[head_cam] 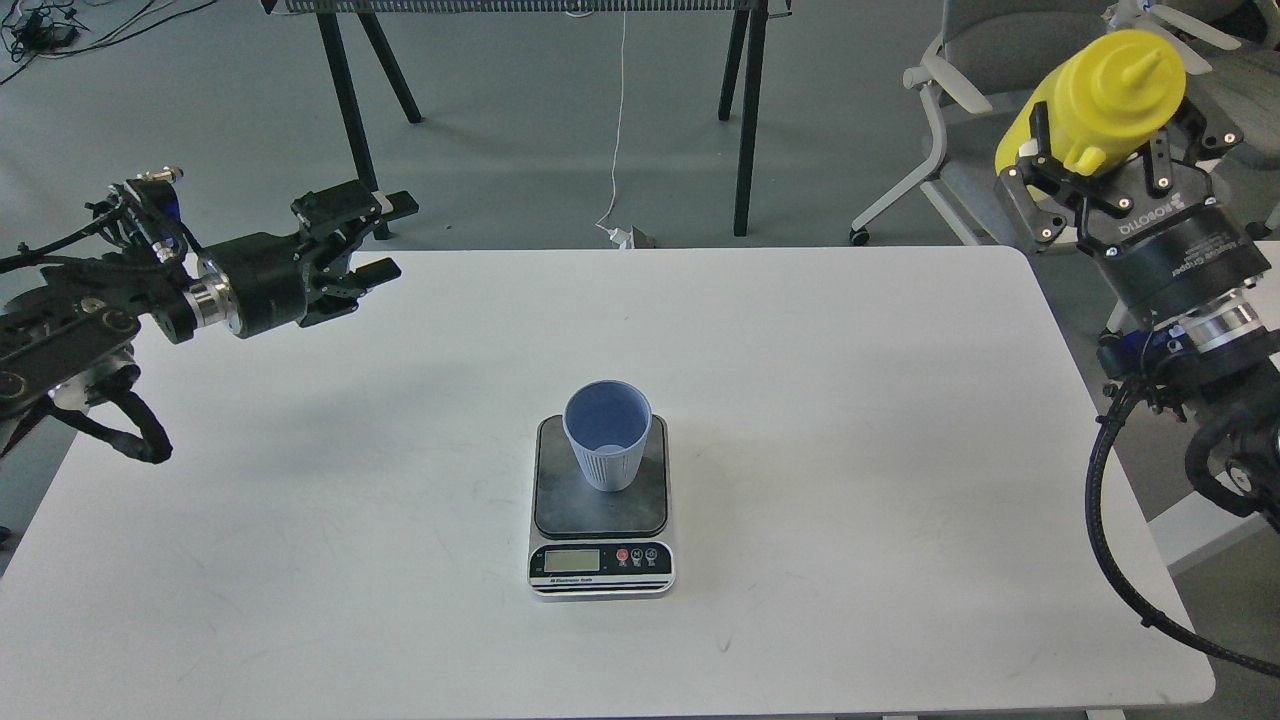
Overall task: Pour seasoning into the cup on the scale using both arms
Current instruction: 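Turn the bottle upright and carry it back down to the table, then set the bottle on the table and open the right gripper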
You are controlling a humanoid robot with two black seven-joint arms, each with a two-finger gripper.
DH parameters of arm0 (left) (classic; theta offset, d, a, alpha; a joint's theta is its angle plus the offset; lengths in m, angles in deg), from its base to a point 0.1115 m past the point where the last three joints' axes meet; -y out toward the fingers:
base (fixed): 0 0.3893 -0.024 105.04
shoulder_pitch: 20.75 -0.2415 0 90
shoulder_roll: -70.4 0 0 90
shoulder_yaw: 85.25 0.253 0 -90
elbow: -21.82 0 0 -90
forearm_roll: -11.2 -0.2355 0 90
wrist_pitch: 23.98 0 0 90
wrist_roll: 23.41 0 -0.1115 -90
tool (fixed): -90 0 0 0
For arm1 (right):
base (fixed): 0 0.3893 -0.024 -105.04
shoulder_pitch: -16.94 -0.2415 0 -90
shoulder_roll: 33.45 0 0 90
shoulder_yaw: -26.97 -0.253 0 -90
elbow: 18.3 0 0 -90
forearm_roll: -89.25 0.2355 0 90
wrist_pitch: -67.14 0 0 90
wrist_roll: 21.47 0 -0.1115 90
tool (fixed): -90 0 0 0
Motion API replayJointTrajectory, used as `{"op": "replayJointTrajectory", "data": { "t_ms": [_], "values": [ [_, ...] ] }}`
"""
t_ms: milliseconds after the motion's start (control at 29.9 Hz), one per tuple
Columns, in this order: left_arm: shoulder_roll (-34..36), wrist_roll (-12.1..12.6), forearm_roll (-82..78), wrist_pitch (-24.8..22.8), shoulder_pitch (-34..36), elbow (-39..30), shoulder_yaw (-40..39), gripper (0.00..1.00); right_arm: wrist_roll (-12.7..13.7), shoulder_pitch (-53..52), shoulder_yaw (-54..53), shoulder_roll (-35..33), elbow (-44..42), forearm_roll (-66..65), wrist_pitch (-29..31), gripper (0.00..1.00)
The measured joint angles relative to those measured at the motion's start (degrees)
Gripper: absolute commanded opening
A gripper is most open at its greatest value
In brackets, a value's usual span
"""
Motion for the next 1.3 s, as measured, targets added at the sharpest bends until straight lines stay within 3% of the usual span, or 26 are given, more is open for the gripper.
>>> {"op": "replayJointTrajectory", "data": {
  "t_ms": [201,535,1003,1304],
  "values": [
    [0.1,0.0,0.0,0.0,-0.9,0.1,0.0,0.99,-0.1,7.2,0.0,4.8,-4.2,0.8,0.3,0.02],
    [0.1,0.0,0.0,0.0,-1.6,0.0,0.0,0.99,0.5,8.3,3.8,13.2,-12.3,-0.1,0.3,0.02],
    [0.0,0.0,0.1,0.0,-2.0,0.0,-0.1,0.99,0.5,9.6,9.8,17.9,-16.2,-0.3,0.3,0.04],
    [-0.1,0.0,0.1,0.0,-2.1,0.1,-0.1,0.99,0.5,10.3,11.8,19.9,-18.2,-2.2,0.3,0.14]
  ]
}}
